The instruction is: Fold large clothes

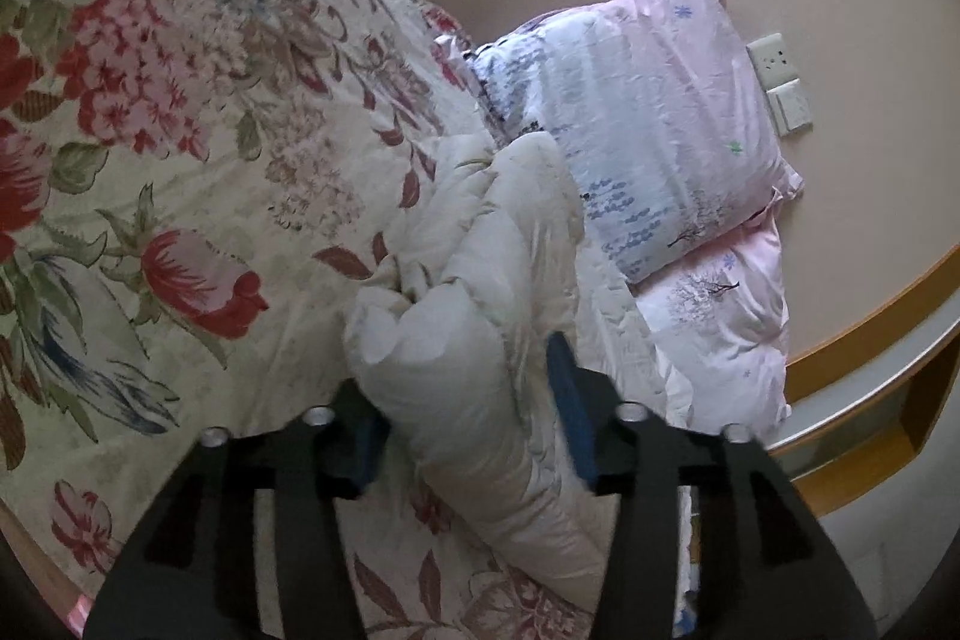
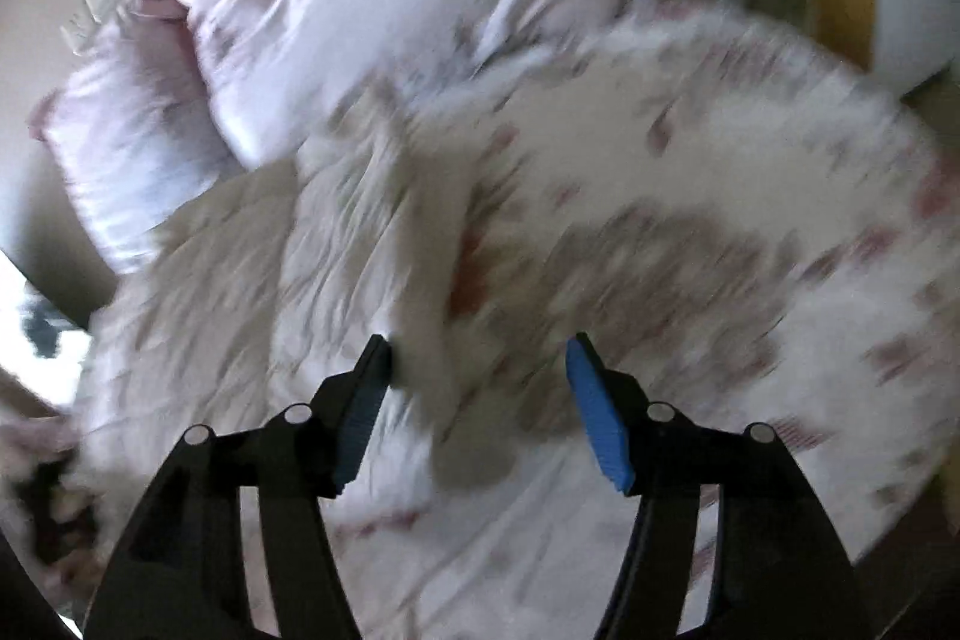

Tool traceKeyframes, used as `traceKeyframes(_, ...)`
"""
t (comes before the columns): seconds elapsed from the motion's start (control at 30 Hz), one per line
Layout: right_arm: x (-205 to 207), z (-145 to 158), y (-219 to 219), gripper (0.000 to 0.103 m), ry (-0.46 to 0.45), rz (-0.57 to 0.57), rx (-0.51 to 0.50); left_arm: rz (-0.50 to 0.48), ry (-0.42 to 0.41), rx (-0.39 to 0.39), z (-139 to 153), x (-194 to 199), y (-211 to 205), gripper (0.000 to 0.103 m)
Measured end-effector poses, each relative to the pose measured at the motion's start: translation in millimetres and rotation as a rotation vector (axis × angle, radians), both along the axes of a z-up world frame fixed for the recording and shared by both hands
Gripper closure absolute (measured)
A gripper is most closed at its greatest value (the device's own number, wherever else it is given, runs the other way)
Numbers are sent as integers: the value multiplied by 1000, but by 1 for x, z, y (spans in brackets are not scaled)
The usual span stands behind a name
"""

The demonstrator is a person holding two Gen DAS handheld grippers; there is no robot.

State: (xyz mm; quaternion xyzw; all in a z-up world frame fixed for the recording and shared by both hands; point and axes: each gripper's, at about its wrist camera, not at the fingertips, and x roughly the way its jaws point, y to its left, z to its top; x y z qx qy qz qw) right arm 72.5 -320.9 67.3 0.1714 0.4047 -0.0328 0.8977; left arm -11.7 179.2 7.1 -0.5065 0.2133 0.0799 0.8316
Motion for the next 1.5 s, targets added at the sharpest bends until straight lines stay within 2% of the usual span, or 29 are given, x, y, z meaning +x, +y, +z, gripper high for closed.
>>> traceKeyframes(0.07,4,13,16,42,-50,28,-48,1,0,14,0,1,-1,47)
traceKeyframes(0.13,11,30,48,42,-102,117,-87,4,1,18,-1,3,-3,45)
traceKeyframes(0.27,25,52,109,49,-162,287,-146,10,5,4,-6,4,-4,45)
traceKeyframes(0.37,37,54,157,55,-177,392,-167,15,8,11,-7,4,-5,45)
traceKeyframes(0.53,49,51,206,57,-211,442,-265,24,15,38,-5,6,-8,45)
traceKeyframes(1.03,63,19,252,58,-145,482,-307,28,22,33,-13,12,-6,45)
traceKeyframes(1.37,75,-15,267,57,-46,500,-381,47,3,21,-13,21,-2,46)
traceKeyframes(1.5,78,-21,270,57,-33,507,-393,39,-27,41,-6,24,-3,56)
